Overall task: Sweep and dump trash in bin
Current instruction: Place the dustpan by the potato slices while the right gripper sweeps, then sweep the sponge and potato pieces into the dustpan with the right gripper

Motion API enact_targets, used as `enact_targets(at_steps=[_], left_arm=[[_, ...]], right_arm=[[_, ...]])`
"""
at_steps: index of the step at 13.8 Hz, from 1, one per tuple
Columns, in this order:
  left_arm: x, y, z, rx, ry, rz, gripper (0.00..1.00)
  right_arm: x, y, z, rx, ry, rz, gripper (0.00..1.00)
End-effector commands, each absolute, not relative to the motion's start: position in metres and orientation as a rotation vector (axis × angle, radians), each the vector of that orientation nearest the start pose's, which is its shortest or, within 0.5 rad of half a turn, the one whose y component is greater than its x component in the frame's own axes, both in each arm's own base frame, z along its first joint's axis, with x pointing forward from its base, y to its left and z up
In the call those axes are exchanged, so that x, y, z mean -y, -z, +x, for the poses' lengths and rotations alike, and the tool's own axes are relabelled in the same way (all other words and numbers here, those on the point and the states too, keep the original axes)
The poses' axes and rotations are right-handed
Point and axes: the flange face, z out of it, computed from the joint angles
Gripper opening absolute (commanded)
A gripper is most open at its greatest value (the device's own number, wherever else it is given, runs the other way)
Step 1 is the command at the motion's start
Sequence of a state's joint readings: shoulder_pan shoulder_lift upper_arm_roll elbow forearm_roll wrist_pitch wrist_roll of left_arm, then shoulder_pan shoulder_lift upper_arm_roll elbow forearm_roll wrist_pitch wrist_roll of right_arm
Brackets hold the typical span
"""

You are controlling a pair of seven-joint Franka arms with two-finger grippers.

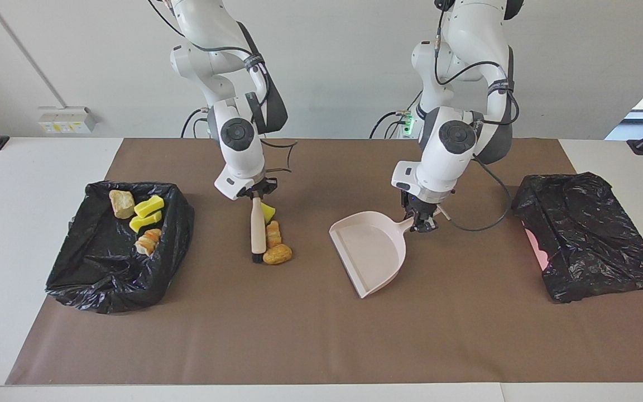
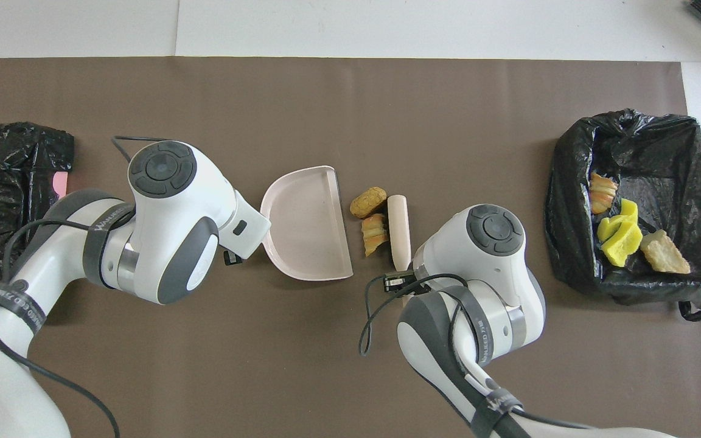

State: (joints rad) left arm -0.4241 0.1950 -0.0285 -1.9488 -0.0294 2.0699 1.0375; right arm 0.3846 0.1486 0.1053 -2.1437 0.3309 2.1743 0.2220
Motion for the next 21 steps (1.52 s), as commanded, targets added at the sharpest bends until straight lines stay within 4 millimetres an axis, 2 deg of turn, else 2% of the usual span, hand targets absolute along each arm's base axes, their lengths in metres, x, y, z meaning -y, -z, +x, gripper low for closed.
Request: enact_targets(at_steps=[1, 3, 5, 6, 8, 10, 11, 13, 15, 16, 18, 20, 21], left_arm=[[0.259, -0.374, 0.503, -2.197, -0.112, -2.287, 0.00], [0.250, -0.366, 0.496, -2.187, -0.117, -2.296, 0.00], [0.243, -0.358, 0.492, -2.179, -0.108, -2.300, 0.00], [0.240, -0.357, 0.493, -2.172, -0.113, -2.307, 0.00], [0.232, -0.357, 0.497, -2.157, -0.109, -2.317, 0.00], [0.231, -0.358, 0.499, -2.149, -0.091, -2.319, 0.00], [0.229, -0.359, 0.502, -2.142, -0.075, -2.322, 0.00], [0.227, -0.358, 0.504, -2.135, -0.063, -2.326, 0.00], [0.226, -0.358, 0.504, -2.134, -0.065, -2.328, 0.00], [0.226, -0.359, 0.505, -2.133, -0.061, -2.327, 0.00], [0.227, -0.358, 0.505, -2.133, -0.058, -2.327, 0.00], [0.226, -0.358, 0.506, -2.131, -0.056, -2.328, 0.00], [0.226, -0.358, 0.506, -2.131, -0.058, -2.329, 0.00]], right_arm=[[-0.287, -0.331, 0.477, 0.037, -0.271, -2.807, 0.00], [-0.310, -0.338, 0.472, -0.050, -0.247, -2.698, 0.00], [-0.317, -0.349, 0.475, -0.165, -0.259, -2.576, 0.00], [-0.313, -0.358, 0.476, -0.165, -0.261, -2.567, 0.00], [-0.299, -0.388, 0.466, -0.147, -0.333, -2.563, 0.00], [-0.257, -0.418, 0.455, -0.153, -0.390, -2.808, 0.00], [-0.244, -0.419, 0.445, -0.140, -0.451, -2.948, 0.00], [-0.219, -0.410, 0.430, -0.138, -0.499, -3.059, 0.00], [-0.168, -0.397, 0.423, -0.162, -0.547, -3.124, 0.00], [-0.153, -0.389, 0.417, -0.143, -0.635, -3.171, 0.00], [-0.141, -0.372, 0.410, -0.146, -0.701, -3.192, 0.00], [-0.151, -0.354, 0.412, -0.138, -0.687, -3.187, 0.00], [-0.165, -0.343, 0.410, -0.101, -0.668, -3.183, 0.00]])
